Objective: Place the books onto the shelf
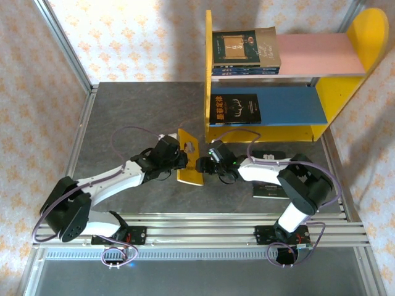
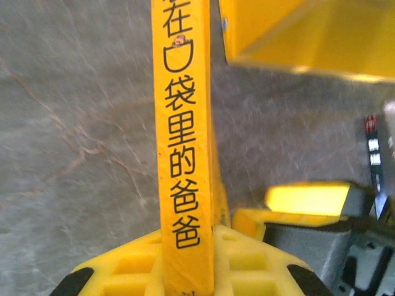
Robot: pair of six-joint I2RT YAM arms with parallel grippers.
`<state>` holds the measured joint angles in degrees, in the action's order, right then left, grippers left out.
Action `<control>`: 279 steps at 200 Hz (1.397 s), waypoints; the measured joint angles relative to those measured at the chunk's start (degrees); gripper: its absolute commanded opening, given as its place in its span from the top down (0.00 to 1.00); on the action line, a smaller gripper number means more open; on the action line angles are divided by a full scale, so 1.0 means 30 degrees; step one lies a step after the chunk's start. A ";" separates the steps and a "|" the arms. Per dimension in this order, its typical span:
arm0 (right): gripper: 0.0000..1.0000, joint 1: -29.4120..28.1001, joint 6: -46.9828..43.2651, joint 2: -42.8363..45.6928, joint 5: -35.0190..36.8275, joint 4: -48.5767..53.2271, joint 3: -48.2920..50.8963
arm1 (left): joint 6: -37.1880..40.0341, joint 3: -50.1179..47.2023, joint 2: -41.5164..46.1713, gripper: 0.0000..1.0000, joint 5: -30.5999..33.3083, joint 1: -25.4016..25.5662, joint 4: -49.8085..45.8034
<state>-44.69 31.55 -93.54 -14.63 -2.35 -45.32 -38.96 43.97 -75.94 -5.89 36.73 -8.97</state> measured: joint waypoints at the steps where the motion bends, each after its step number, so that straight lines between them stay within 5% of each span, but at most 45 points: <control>1: 0.37 0.0000 0.0029 0.0007 -0.0007 0.0000 0.0000 | 0.0000 0.0036 0.0073 1.00 0.0124 -0.0007 -0.0066; 39: 0.32 0.0000 0.1953 0.0459 -0.0219 -0.0816 0.0073 | -0.0357 0.0372 0.1719 1.00 0.2943 -0.0007 -0.0794; 96: 0.22 -0.0794 0.7395 0.0962 -0.0066 -0.7643 0.1596 | -0.1668 0.0313 0.4109 1.00 0.6841 -0.0007 -0.0262; 173: 0.15 -0.2499 1.2276 -0.0816 0.0925 -1.4287 0.1763 | -0.2601 0.0109 0.4874 1.00 0.9493 -0.0007 0.2062; 240: 0.17 -0.2892 1.4586 -0.2069 0.2404 -1.7668 0.1603 | -0.4408 -0.1501 0.5413 1.00 1.0105 -0.0007 0.4816; 279: 0.29 -0.3096 1.5868 -0.3308 0.2696 -1.9314 0.1020 | -0.5690 -0.2769 0.5508 1.00 1.1081 0.0321 0.6302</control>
<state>-53.98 79.15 -103.46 -6.55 -60.29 -42.26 -56.03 35.66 -59.42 27.35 37.69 9.93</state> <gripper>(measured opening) 0.747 0.138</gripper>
